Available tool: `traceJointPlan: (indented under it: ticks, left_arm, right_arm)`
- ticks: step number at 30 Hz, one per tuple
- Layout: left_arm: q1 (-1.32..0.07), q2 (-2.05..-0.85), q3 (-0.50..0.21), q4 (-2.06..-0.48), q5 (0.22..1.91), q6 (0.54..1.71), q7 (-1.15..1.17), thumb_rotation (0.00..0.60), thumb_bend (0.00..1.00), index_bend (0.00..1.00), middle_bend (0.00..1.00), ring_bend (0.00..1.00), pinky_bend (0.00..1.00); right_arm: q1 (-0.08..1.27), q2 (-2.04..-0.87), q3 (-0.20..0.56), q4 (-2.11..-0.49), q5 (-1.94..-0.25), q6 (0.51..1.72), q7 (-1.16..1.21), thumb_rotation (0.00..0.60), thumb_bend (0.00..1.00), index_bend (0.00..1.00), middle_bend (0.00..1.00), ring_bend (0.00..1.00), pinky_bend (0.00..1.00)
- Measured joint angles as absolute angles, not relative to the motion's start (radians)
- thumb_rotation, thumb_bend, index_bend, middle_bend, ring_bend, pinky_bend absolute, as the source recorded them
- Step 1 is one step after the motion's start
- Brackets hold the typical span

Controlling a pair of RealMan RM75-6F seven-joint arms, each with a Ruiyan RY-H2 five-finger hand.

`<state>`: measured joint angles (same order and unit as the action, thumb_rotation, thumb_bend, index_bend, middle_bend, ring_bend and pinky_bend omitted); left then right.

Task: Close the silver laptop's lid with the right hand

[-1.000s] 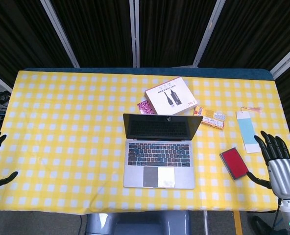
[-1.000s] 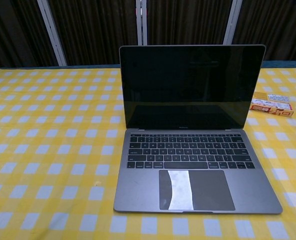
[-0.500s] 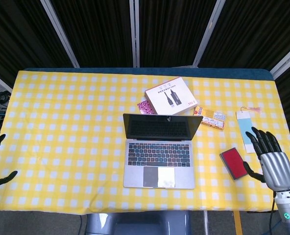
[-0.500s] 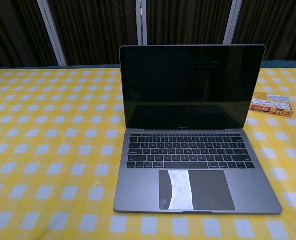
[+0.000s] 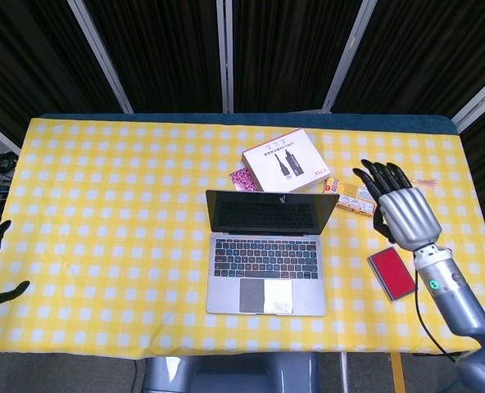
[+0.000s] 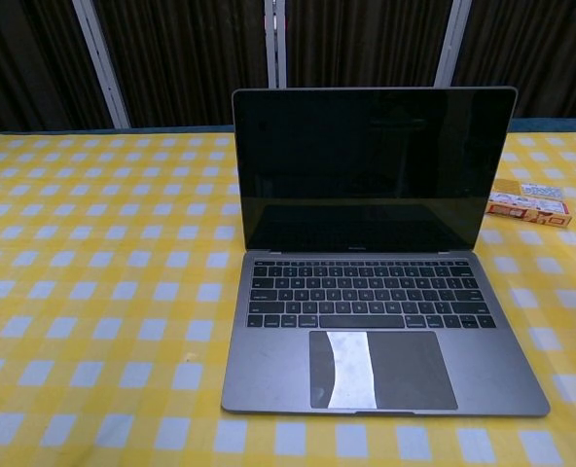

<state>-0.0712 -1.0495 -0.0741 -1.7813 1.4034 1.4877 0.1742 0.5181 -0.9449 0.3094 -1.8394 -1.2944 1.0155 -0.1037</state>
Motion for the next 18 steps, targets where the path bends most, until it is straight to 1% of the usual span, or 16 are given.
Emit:
traceJointPlan:
  ticks: [3,6,9,11,12,16,18]
  left_arm:
    - [-0.078,-1.055,-0.079,-1.78,1.394,1.48,0.188,0.6,0.0,0.0,0.0,0.0,0.0]
    - [-0.083,-1.059,-0.081,-1.78,1.388,1.474,0.196,0.6,0.0,0.0,0.0,0.0,0.0]
    - [-0.086,-1.061,-0.083,-1.779,1.38,1.469,0.2,0.6,0.0,0.0,0.0,0.0,0.0]
    - [-0.088,-1.062,-0.084,-1.778,1.374,1.465,0.199,0.6,0.0,0.0,0.0,0.0,0.0]
    - [-0.088,-1.062,-0.085,-1.777,1.37,1.463,0.198,0.6,0.0,0.0,0.0,0.0,0.0]
    - [-0.091,-1.061,-0.088,-1.775,1.363,1.458,0.195,0.6,0.0,0.0,0.0,0.0,0.0]
    - [-0.092,-1.061,-0.087,-1.774,1.362,1.456,0.195,0.6,0.0,0.0,0.0,0.0,0.0]
  right_arm:
    - [0.586,-0.945,0.34,-1.851,-1.206,0.92,-0.093,0.6,1.0,0.0,0.01,0.0,0.0]
    - [0.649,-0.951,0.359,-1.852,-1.123,0.839,-0.09,0.6,1.0,0.0,0.04,0.0,0.02]
    - [0.708,-0.964,0.367,-1.845,-1.041,0.781,-0.097,0.6,1.0,0.03,0.1,0.01,0.11]
    - [0.741,-0.977,0.368,-1.837,-0.994,0.756,-0.108,0.6,1.0,0.06,0.14,0.05,0.18]
    - [0.761,-0.988,0.367,-1.83,-0.964,0.745,-0.119,0.6,1.0,0.07,0.16,0.07,0.19]
    - [0.818,-1.03,0.358,-1.808,-0.882,0.73,-0.164,0.6,1.0,0.11,0.2,0.12,0.22]
    - [0.837,-1.047,0.352,-1.8,-0.846,0.73,-0.182,0.6,1.0,0.12,0.21,0.13,0.22]
